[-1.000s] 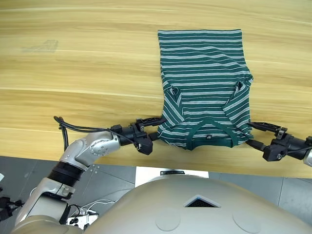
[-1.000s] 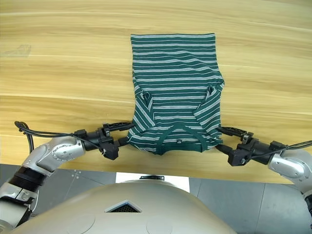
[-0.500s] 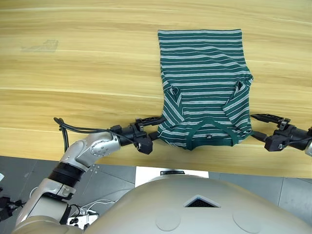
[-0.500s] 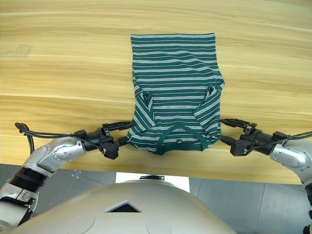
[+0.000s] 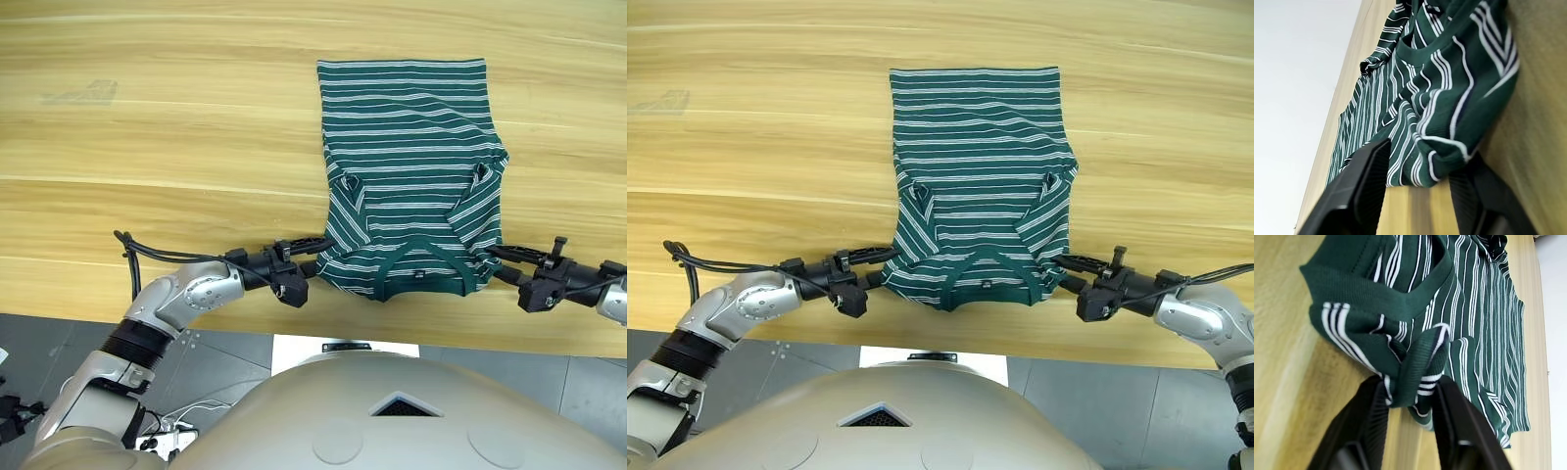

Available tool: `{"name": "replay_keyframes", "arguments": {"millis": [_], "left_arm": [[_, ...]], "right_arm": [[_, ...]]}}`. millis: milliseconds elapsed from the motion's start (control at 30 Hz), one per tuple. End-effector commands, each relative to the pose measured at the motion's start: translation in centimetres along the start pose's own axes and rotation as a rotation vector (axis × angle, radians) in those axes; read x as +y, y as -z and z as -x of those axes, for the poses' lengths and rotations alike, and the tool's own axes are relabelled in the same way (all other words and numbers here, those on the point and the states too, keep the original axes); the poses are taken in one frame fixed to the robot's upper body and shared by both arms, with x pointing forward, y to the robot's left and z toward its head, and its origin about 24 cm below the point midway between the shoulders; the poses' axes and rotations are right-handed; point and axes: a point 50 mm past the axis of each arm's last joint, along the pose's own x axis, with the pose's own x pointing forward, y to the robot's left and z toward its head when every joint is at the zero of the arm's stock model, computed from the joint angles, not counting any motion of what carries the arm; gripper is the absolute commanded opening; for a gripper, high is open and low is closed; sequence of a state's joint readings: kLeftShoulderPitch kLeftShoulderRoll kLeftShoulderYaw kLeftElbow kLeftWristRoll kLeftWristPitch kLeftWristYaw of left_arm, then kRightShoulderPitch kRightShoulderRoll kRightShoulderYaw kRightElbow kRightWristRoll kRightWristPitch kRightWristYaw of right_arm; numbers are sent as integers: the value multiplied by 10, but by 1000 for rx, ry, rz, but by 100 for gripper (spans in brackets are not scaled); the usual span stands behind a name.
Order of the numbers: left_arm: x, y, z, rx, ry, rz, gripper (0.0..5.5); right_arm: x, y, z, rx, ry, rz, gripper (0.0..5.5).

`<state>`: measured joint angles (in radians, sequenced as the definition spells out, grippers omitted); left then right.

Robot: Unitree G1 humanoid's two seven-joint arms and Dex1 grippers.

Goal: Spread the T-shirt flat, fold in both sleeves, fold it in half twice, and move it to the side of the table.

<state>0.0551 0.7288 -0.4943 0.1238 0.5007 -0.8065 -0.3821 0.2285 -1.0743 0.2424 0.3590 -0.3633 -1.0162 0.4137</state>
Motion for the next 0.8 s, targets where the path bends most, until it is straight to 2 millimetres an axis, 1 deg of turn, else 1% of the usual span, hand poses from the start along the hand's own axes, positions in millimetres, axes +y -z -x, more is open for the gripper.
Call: {"name": "replay_keyframes", "arguments": {"millis": [33, 167, 400, 500, 600, 700, 800], "left_arm": [[-36, 12, 15, 107, 213, 55, 153], [-41, 11, 17, 108, 223, 68, 116], [-38, 15, 20, 116, 192, 93, 55], [-34, 17, 21, 117, 166, 112, 34], [-30, 17, 24, 118, 123, 139, 5], [-28, 18, 24, 105, 100, 168, 1], [-26, 18, 24, 90, 94, 185, 1]], "right_arm": [[24, 3, -9, 27, -153, -23, 75], [22, 5, -11, 24, -159, -19, 13], [20, 6, -12, 17, -150, -3, 11], [5, 5, -19, -4, -65, 30, 11], [-17, -1, -30, -49, 47, 58, 11], [-28, -7, -40, -82, 113, 63, 11], [-36, -9, -49, -90, 150, 70, 10]]}}
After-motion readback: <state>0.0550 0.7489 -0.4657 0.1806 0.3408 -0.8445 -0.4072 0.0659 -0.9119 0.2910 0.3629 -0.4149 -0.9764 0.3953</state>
